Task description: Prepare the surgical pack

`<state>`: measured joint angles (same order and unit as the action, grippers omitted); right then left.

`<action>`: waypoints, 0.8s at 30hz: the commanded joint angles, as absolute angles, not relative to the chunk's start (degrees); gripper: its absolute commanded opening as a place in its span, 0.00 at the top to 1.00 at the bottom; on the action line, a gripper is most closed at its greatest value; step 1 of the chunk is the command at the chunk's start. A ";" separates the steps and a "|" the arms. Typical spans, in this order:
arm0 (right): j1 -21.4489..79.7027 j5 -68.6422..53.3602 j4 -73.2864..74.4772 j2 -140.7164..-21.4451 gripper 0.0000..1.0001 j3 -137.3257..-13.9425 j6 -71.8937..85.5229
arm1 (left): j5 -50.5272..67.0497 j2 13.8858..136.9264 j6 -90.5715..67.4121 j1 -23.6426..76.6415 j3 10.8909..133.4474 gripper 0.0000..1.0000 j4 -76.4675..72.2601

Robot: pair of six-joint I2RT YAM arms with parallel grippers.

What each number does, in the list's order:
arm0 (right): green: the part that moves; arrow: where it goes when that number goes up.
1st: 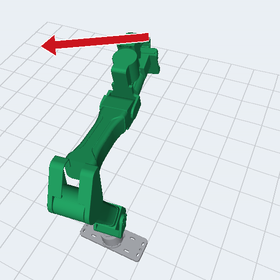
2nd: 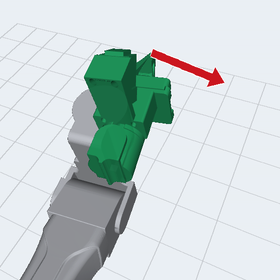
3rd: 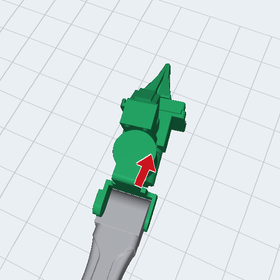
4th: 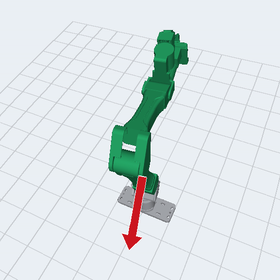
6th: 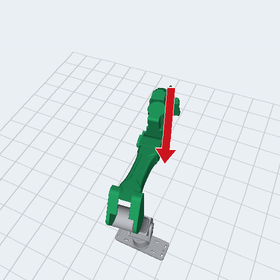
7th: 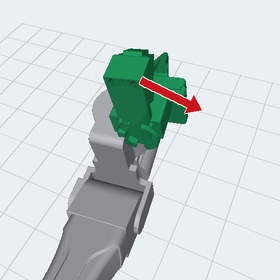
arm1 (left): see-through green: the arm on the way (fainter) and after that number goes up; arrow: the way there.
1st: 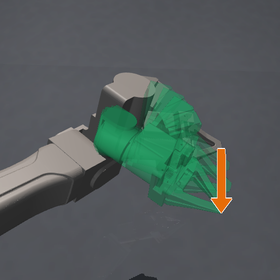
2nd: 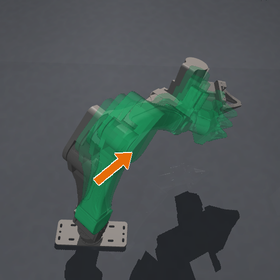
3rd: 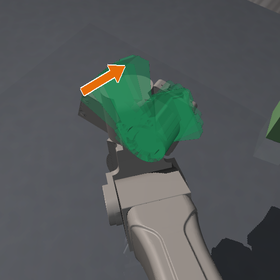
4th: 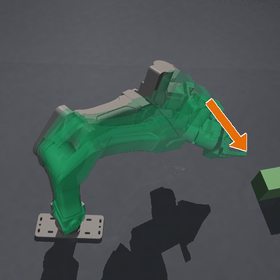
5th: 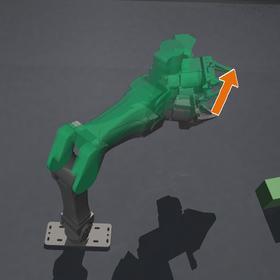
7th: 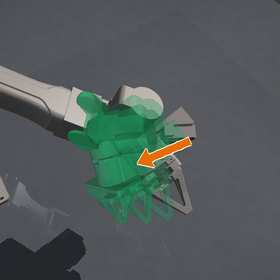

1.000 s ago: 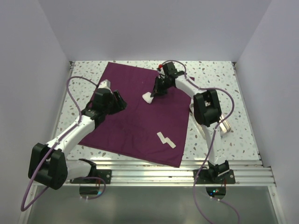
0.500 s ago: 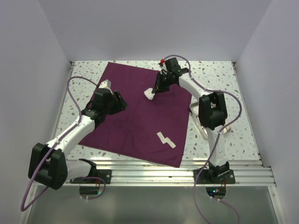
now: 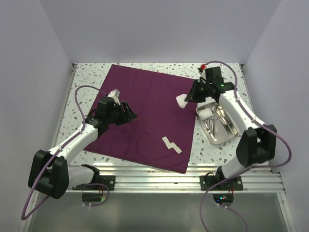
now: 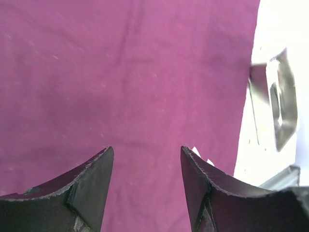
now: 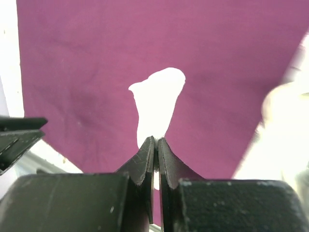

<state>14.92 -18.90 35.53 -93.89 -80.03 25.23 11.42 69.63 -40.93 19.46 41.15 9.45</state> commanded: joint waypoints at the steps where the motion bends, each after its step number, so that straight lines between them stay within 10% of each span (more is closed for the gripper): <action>1: 7.94 -15.47 36.21 -85.02 1.00 -72.35 24.17 | 18.27 68.03 -40.78 18.98 39.91 0.38 5.10; 24: -18.01 -30.67 23.64 -91.40 1.00 -58.18 19.08 | 23.91 71.81 -38.41 19.07 42.71 0.38 4.48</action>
<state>-16.60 -26.00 26.02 -89.58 -58.08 21.39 22.28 71.26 -39.35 19.46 40.16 7.46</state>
